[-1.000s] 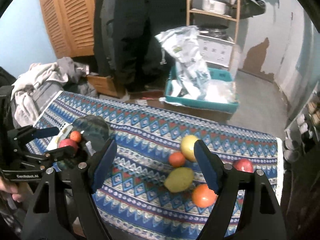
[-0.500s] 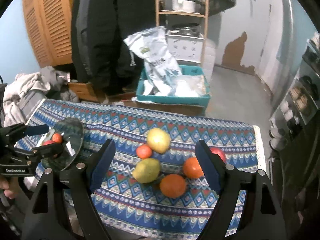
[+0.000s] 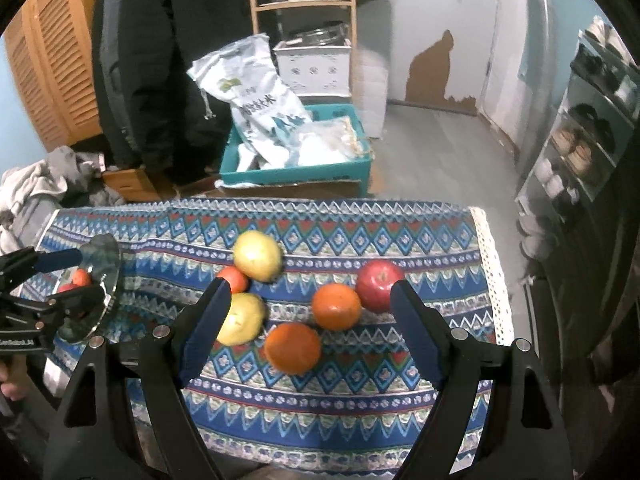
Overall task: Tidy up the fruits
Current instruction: 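Move both tools back over the remaining fruit cluster, then grasp the large orange with the right tool while the left tool grasps a yellow pear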
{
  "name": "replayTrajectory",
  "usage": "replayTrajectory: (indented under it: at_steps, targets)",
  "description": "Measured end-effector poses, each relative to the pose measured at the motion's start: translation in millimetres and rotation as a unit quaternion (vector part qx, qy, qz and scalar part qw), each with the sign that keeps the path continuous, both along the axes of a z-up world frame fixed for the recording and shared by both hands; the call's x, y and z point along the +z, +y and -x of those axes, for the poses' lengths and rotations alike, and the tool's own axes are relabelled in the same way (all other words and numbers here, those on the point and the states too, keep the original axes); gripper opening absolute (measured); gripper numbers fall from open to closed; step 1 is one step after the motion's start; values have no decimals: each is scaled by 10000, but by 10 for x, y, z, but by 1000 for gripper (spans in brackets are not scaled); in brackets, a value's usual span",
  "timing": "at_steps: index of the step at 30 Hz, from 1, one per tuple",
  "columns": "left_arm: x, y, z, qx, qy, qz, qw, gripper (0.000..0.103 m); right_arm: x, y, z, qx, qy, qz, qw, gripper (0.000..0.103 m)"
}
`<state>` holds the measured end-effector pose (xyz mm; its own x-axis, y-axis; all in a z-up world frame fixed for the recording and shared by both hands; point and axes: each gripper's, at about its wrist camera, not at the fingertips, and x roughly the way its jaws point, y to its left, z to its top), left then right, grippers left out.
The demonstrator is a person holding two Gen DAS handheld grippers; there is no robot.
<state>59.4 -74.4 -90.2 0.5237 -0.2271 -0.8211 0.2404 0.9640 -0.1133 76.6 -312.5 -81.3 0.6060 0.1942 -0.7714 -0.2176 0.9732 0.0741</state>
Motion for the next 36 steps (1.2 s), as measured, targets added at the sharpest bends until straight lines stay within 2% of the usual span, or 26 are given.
replayTrajectory:
  at_steps: [3, 13, 25, 29, 36]
  targets:
    - [-88, -69, -32, -48, 4, -94, 9999, 85, -82, -48, -21, -52, 73, 4, 10000, 84]
    - [-535, -246, -234, -189, 376, -310, 9986, 85, -593, -21, -181, 20, 801, -101, 9967, 85]
    - [-1070, -296, -439, -173, 823, -346, 9959, 85, -1336, 194, -426, 256, 1661, 10, 9858, 85]
    - [-1214, -262, -485, -94, 993, -243, 9947, 85, -1529, 235, -472, 324, 1831, 45, 9826, 85]
    - [-1346, -251, -510, -91, 1110, -284, 9934, 85, -1759, 294, -538, 430, 2055, 50, 9777, 85]
